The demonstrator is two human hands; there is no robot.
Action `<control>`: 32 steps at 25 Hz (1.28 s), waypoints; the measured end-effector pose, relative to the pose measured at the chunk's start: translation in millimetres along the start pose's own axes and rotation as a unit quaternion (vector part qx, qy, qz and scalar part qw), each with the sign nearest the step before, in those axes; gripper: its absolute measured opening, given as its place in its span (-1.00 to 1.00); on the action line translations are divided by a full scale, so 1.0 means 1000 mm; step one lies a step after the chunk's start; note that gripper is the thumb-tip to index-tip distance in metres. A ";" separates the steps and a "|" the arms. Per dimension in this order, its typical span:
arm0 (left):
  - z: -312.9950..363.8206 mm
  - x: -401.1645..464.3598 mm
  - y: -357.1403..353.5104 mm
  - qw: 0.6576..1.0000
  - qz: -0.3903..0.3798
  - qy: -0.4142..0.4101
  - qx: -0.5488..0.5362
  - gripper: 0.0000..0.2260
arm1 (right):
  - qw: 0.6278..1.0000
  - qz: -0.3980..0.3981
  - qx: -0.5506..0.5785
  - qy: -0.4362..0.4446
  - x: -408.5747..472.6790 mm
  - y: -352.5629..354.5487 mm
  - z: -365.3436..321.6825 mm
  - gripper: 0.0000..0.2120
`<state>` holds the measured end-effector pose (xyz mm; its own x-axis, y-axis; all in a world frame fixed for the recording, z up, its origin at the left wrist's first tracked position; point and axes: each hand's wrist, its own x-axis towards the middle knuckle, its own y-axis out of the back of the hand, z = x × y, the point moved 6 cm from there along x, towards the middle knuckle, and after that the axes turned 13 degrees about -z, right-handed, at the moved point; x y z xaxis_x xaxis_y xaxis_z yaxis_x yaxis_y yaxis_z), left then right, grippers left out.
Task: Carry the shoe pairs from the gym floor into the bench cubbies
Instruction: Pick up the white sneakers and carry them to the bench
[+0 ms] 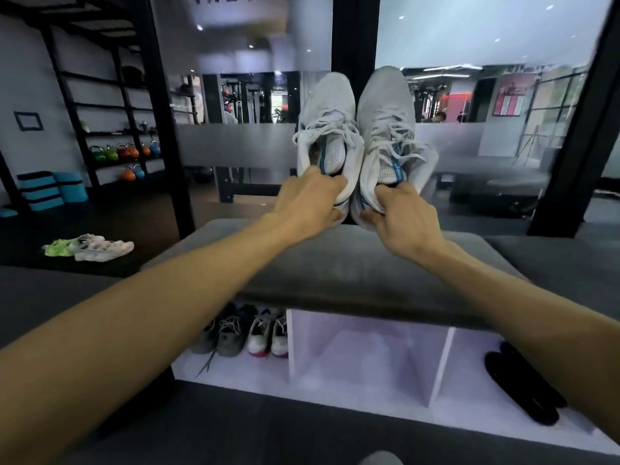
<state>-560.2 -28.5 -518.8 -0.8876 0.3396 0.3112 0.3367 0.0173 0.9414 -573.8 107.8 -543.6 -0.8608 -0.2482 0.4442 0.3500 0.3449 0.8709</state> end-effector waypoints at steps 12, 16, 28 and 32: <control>0.006 -0.163 -0.208 0.988 -0.137 -0.006 -0.075 -0.72 | 0.989 -0.126 0.049 -0.055 -0.178 -0.203 -0.027 -0.82; 0.021 -0.199 -0.262 0.978 -0.185 -0.003 -0.095 -0.73 | 0.980 -0.183 0.038 -0.074 -0.224 -0.252 -0.023 -0.81; 0.025 -0.170 -0.395 0.945 -0.290 0.008 -0.149 -0.77 | 0.949 -0.289 0.051 -0.112 -0.220 -0.356 0.032 -0.74; 0.013 -0.129 -0.450 0.938 -0.312 0.005 -0.151 -0.79 | 0.935 -0.325 0.049 -0.136 -0.186 -0.406 0.067 -0.74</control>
<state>-593.2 -68.1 -984.4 -0.8856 0.3435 -0.3125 -0.3519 -0.0573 0.9343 -580.9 74.5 -994.0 -0.9466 -0.1995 -0.2532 -0.3034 0.2866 0.9087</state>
